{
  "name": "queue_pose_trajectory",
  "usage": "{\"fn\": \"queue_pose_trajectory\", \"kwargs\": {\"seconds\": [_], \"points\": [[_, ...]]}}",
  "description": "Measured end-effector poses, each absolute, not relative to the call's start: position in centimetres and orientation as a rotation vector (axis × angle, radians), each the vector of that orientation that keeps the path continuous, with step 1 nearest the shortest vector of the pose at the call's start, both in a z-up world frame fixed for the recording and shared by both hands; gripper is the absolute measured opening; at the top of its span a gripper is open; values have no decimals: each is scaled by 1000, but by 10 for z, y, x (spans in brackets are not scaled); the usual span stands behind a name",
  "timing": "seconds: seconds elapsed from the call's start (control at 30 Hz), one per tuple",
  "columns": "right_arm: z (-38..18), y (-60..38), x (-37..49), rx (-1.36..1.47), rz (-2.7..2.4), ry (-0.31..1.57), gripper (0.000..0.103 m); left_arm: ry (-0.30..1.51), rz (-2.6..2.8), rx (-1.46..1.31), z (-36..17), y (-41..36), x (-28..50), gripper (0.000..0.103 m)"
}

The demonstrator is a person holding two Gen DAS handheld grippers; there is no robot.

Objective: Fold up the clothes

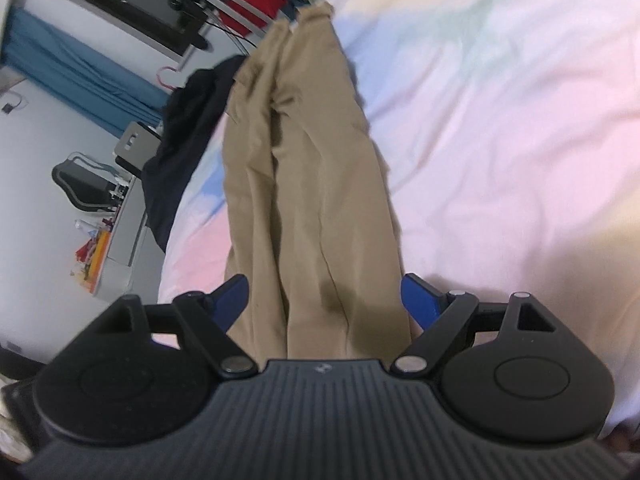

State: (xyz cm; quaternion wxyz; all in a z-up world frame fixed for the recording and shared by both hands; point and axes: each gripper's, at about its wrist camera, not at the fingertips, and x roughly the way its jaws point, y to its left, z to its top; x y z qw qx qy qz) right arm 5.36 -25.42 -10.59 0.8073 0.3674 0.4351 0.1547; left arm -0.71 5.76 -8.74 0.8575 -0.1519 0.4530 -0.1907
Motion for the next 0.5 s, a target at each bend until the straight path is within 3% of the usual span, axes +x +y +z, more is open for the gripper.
{"fn": "queue_pose_trajectory", "kwargs": {"seconds": [0.07,0.17,0.2,0.5], "points": [[-114,-255,55,816,326,969,75,1002,-309,-424,-98,75,1,67],[-124,-253,56,839,322,1016,73,1080,-284,-525,-114,86,12,66],[-126,-252,56,844,325,1030,67,1098,-292,-537,-117,85,14,66],[-132,-243,37,866,381,1148,55,1218,-439,-538,-135,66,5,64]]}}
